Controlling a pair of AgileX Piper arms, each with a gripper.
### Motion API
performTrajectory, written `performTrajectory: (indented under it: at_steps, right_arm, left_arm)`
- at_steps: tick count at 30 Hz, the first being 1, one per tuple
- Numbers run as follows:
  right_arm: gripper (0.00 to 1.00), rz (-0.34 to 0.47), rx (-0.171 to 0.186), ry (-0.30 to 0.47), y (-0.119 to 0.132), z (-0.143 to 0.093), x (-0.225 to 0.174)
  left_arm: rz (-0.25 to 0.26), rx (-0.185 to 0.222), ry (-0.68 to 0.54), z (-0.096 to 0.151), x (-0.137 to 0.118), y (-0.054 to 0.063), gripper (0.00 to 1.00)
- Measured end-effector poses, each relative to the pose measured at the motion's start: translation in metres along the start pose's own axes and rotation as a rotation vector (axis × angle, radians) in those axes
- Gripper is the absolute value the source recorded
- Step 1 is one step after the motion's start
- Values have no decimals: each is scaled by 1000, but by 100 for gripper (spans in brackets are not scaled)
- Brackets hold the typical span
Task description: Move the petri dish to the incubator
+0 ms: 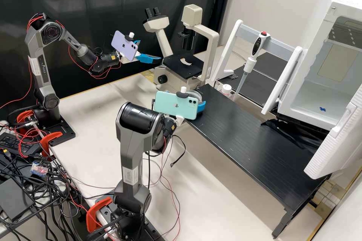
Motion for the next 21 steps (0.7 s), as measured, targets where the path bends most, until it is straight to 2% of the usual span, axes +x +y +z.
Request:
performTrajectory:
  at_steps: [1, 2, 12, 21]
  right_arm:
    - [100, -3, 4, -8, -1, 2, 2]
    - [0, -1, 6, -13, -1, 4, 3]
    - [0, 10, 61, -17, 3, 13, 7]
    - [0, 14, 68, -17, 4, 13, 7]
  left_arm:
    - [0, 0, 0, 0, 0, 0, 100]
    - [0, 0, 0, 0, 0, 0, 100]
    - [0, 0, 0, 0, 0, 0, 100]
    - [0, 0, 0, 0, 0, 0, 100]
